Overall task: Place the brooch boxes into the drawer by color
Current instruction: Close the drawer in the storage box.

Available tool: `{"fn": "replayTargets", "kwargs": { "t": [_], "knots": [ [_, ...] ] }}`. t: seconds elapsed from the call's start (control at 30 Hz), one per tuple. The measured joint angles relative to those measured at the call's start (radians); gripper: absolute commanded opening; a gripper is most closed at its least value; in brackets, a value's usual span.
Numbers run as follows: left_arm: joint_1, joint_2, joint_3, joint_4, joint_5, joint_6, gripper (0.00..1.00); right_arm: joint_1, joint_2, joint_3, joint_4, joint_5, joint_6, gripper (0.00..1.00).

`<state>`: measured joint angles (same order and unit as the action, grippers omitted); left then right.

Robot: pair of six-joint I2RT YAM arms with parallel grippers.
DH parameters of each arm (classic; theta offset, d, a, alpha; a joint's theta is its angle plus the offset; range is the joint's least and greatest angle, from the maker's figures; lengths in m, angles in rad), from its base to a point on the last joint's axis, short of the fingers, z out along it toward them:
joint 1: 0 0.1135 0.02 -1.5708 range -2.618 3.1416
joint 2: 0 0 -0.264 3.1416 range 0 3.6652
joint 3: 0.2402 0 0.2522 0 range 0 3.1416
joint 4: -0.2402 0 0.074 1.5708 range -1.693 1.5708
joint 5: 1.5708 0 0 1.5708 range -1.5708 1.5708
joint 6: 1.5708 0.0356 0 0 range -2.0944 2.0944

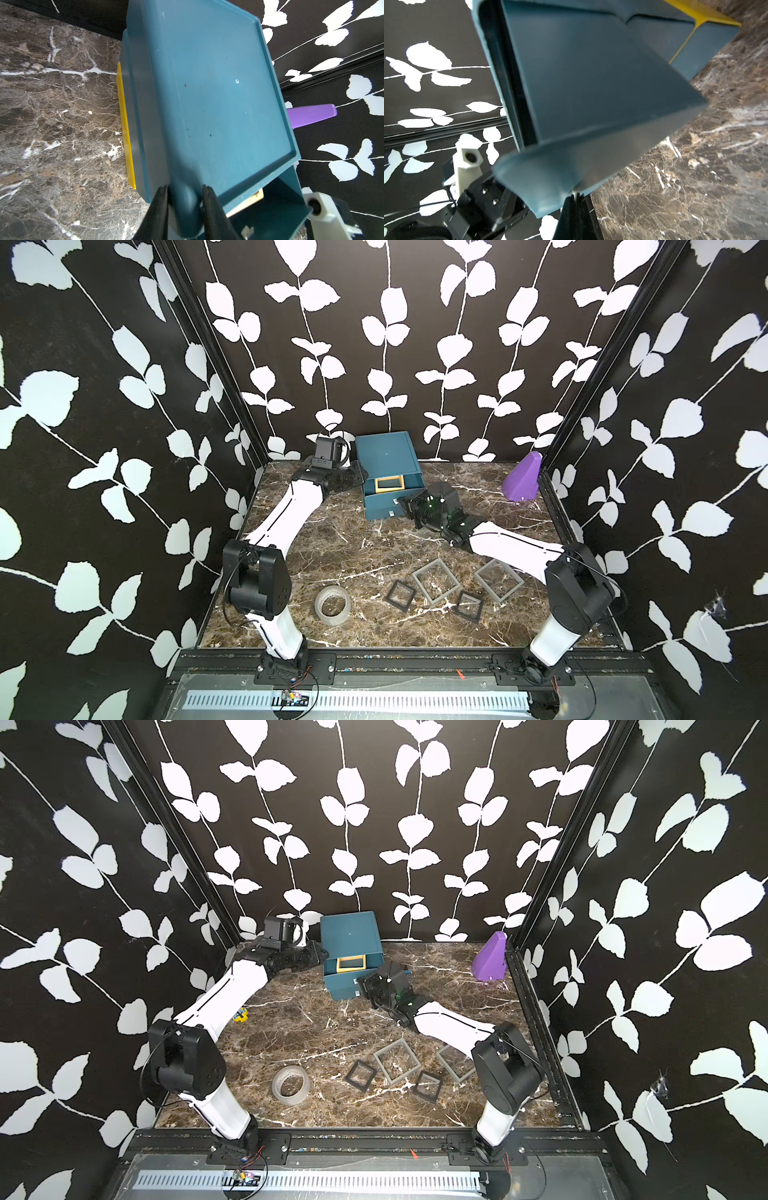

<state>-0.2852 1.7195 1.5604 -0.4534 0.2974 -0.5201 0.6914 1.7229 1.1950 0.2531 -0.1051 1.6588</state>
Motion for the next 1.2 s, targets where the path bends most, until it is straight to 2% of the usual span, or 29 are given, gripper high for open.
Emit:
{"fn": "replayTargets", "kwargs": {
  "t": [0.37,0.97,1.0,1.2],
  "knots": [
    [0.0,0.0,0.0,0.0,0.001,-0.003,0.24,-0.012,0.116,0.143,-0.005,0.035,0.001,0.0],
    [-0.005,0.0,0.0,0.001,-0.002,-0.003,0.24,-0.012,0.168,0.211,-0.034,0.091,0.014,0.0],
    [-0.005,0.0,0.0,0.0,-0.003,-0.003,0.24,-0.012,0.169,0.211,-0.034,0.091,0.015,0.01],
    [-0.006,-0.001,0.0,0.0,-0.004,-0.003,0.23,-0.011,0.154,0.207,-0.053,0.101,0.013,0.46]
  ]
}}
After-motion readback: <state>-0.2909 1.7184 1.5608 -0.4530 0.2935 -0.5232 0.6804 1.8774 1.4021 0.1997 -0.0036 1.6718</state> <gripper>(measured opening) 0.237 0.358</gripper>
